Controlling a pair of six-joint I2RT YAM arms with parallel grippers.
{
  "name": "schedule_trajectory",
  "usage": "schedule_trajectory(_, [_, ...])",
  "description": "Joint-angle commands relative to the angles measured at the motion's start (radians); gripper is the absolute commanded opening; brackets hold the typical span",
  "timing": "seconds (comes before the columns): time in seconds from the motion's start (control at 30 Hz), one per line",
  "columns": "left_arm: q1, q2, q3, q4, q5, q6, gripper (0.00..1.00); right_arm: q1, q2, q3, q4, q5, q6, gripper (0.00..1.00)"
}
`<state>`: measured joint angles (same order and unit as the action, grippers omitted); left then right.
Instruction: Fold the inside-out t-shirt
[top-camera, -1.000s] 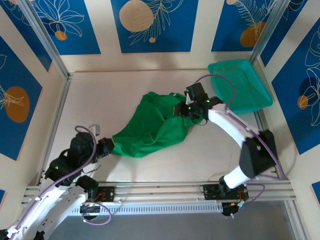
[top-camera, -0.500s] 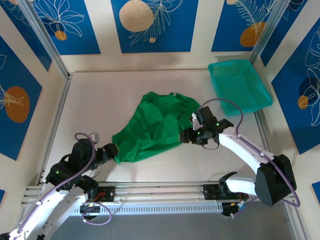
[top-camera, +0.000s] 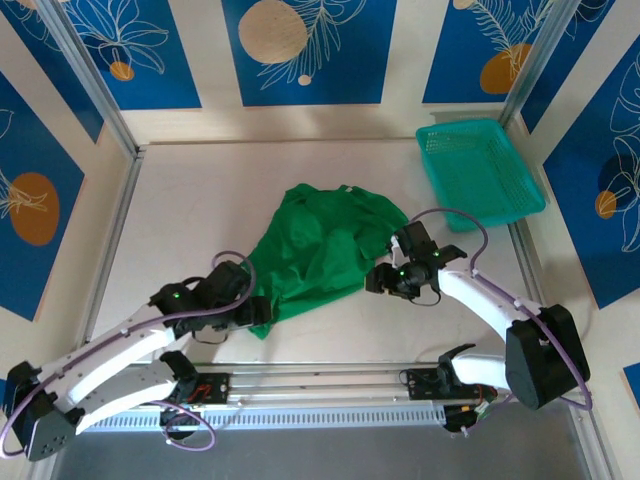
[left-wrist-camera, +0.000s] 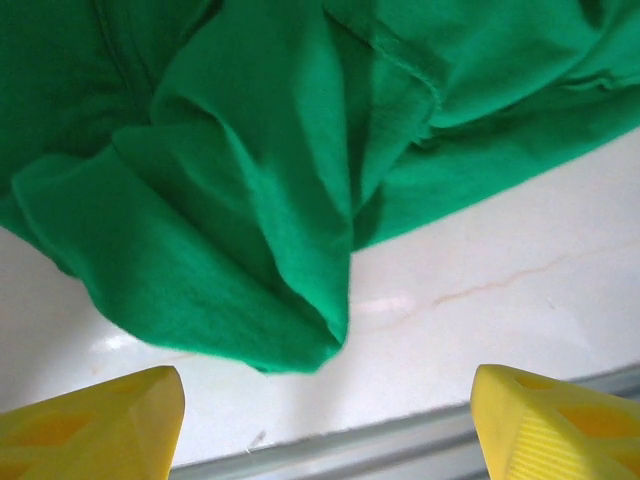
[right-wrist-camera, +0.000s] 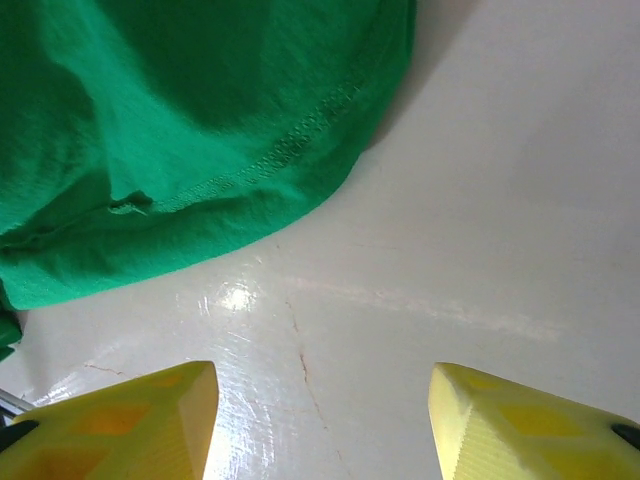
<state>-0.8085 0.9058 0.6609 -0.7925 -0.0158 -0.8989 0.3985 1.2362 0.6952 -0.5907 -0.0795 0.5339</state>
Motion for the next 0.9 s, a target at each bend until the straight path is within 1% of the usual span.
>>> schedule_trajectory(0.0, [-0.008, 0.013, -0.02, 0.049, -0.079, 0.044, 0.75, -0.006, -0.006, -0.011, 0.027, -0.026, 0.017, 0.58])
schedule_trajectory(0.07, [-0.009, 0.018, -0.05, 0.105, -0.038, 0.035, 0.73, -0.006, -0.009, -0.011, 0.026, -0.023, 0.015, 0.58])
schedule_trajectory(0.1, [-0.013, 0.03, -0.054, 0.11, -0.025, 0.034, 0.72, -0.006, -0.011, -0.011, 0.023, -0.023, 0.012, 0.58])
schedule_trajectory(0.13, [-0.035, 0.045, -0.041, 0.089, -0.038, 0.035, 0.71, -0.006, -0.014, -0.012, 0.022, -0.023, 0.009, 0.58])
schedule_trajectory(0.2, [-0.145, 0.076, 0.012, 0.028, -0.136, 0.041, 0.71, -0.006, -0.018, -0.018, 0.022, -0.015, 0.006, 0.58])
schedule_trajectory(0.23, [-0.21, 0.1, 0.045, -0.009, -0.197, 0.023, 0.71, -0.007, -0.021, -0.022, 0.022, -0.011, 0.006, 0.58])
schedule_trajectory(0.27, [-0.255, 0.128, 0.068, -0.04, -0.236, -0.003, 0.72, -0.008, -0.023, -0.025, 0.024, -0.008, 0.007, 0.58])
schedule_trajectory(0.33, [-0.316, 0.19, 0.091, -0.079, -0.275, -0.059, 0.71, -0.012, -0.031, -0.033, 0.033, -0.005, 0.011, 0.58])
schedule_trajectory(0.43, [-0.404, 0.272, 0.09, -0.122, -0.372, -0.185, 0.71, -0.016, -0.048, -0.041, 0.047, -0.01, 0.015, 0.58])
schedule_trajectory(0.47, [-0.419, 0.293, 0.083, -0.117, -0.386, -0.216, 0.72, -0.016, -0.055, -0.043, 0.051, -0.015, 0.014, 0.58])
schedule_trajectory(0.57, [-0.423, 0.333, 0.062, -0.047, -0.404, -0.256, 0.73, -0.016, -0.068, -0.049, 0.056, -0.01, 0.008, 0.58])
schedule_trajectory(0.67, [-0.423, 0.356, 0.046, 0.043, -0.478, -0.271, 0.73, -0.018, -0.078, -0.048, 0.048, 0.023, 0.018, 0.58])
schedule_trajectory(0.7, [-0.421, 0.35, 0.017, 0.11, -0.502, -0.254, 0.71, -0.018, -0.085, -0.049, 0.042, 0.043, 0.028, 0.58])
schedule_trajectory(0.73, [-0.408, 0.336, -0.023, 0.183, -0.506, -0.237, 0.65, -0.018, -0.095, -0.057, 0.046, 0.044, 0.034, 0.58])
schedule_trajectory(0.77, [-0.383, 0.32, -0.057, 0.255, -0.478, -0.218, 0.56, -0.018, -0.104, -0.065, 0.057, 0.033, 0.037, 0.58])
schedule_trajectory(0.8, [-0.339, 0.3, -0.097, 0.312, -0.419, -0.211, 0.46, -0.018, -0.115, -0.082, 0.08, 0.006, 0.043, 0.58])
schedule_trajectory(0.83, [-0.298, 0.281, -0.125, 0.34, -0.366, -0.217, 0.38, -0.017, -0.124, -0.101, 0.105, -0.029, 0.046, 0.58])
schedule_trajectory(0.87, [-0.28, 0.262, -0.144, 0.346, -0.339, -0.22, 0.33, -0.016, -0.128, -0.112, 0.115, -0.042, 0.052, 0.58])
